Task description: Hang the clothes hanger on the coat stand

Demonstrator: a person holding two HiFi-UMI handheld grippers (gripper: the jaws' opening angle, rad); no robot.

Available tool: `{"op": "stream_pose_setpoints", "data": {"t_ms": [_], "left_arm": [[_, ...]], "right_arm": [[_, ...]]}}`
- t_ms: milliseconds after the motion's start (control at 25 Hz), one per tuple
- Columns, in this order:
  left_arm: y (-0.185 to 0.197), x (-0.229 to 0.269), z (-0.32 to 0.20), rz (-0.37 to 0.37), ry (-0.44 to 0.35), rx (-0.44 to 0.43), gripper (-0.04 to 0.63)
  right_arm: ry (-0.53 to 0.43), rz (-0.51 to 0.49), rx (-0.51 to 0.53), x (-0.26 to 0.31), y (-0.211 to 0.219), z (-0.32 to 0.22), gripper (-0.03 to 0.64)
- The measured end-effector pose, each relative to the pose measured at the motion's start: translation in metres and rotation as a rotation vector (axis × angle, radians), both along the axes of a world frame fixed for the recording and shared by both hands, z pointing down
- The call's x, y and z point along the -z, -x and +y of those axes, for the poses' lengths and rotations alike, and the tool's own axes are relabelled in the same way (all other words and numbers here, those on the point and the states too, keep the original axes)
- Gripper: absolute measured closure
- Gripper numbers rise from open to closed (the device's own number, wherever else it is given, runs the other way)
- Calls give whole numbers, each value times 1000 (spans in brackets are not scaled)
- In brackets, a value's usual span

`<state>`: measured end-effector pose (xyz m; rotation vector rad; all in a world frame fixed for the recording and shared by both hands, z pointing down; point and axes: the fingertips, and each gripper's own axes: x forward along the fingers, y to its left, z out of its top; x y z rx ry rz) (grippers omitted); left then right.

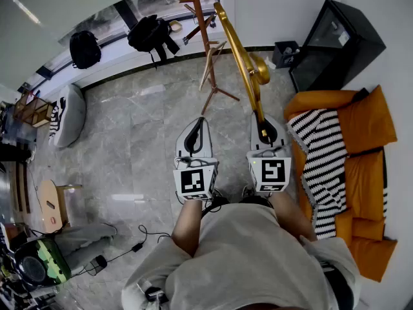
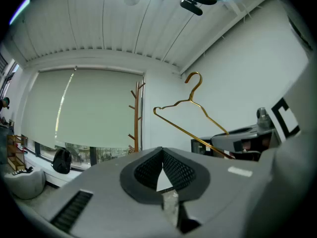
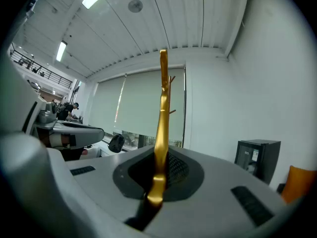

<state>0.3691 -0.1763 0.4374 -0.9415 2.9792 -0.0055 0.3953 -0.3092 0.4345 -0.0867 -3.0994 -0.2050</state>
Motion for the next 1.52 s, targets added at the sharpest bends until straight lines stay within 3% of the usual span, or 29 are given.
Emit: {"op": "stream_pose_setpoints", "data": {"t_ms": [480,1120,1360,1520], "left_arm": [[-7,-13,25,22,2,6,586],[12,-25,109,25,5,4,586],[21,-35,132,84,-7,0,586],[29,-37,133,85,-22,-4,586]], "right_arm": [[20,19,43,-11,-6,29,612],[21,58,34,-19,22,101,612],[19,67,30,-18,29,120,612],[8,77,34,-21,39,124,612]]}}
